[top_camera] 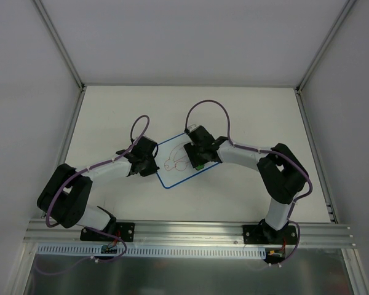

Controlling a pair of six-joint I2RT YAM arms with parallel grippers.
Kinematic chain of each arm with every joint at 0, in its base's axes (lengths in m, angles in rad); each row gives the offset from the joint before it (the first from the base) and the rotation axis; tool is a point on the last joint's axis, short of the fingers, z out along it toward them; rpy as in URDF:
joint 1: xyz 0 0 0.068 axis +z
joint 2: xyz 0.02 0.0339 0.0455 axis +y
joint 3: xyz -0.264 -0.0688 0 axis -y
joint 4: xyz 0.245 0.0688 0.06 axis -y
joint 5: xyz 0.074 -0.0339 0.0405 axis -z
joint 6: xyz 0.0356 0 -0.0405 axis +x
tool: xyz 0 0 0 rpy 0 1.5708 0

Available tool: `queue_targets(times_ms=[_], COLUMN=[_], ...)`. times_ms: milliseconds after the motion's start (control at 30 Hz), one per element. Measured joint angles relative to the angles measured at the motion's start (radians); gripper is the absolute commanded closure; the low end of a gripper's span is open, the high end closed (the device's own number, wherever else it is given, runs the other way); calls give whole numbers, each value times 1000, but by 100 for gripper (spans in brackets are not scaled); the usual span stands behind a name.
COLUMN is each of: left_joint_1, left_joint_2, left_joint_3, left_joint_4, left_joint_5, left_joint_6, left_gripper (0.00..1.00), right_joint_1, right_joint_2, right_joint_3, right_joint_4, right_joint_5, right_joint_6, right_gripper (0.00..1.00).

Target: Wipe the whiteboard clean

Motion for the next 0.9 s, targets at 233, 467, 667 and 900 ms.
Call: queue_targets(times_ms=[233, 467, 667, 900], left_joint_1=[-2, -2, -2, -2], left_joint_2=[1, 2, 2, 5], left_joint_3=[1, 2, 2, 6], left_joint_4=[0, -1, -1, -4], left_joint_5=[1, 1, 1, 1], left_joint_6=[0, 0, 0, 0], left_gripper=[100, 100, 100, 100], right_joint_1=[6, 10, 10, 10], right_joint_2=[0, 11, 27, 27], right_joint_3=[21, 39, 39, 39], right_joint_4=[-14, -13, -17, -16], right_joint_5=[20, 19, 20, 27], right_joint_6=[-13, -16, -17, -23], right_gripper=[49, 50, 57, 89])
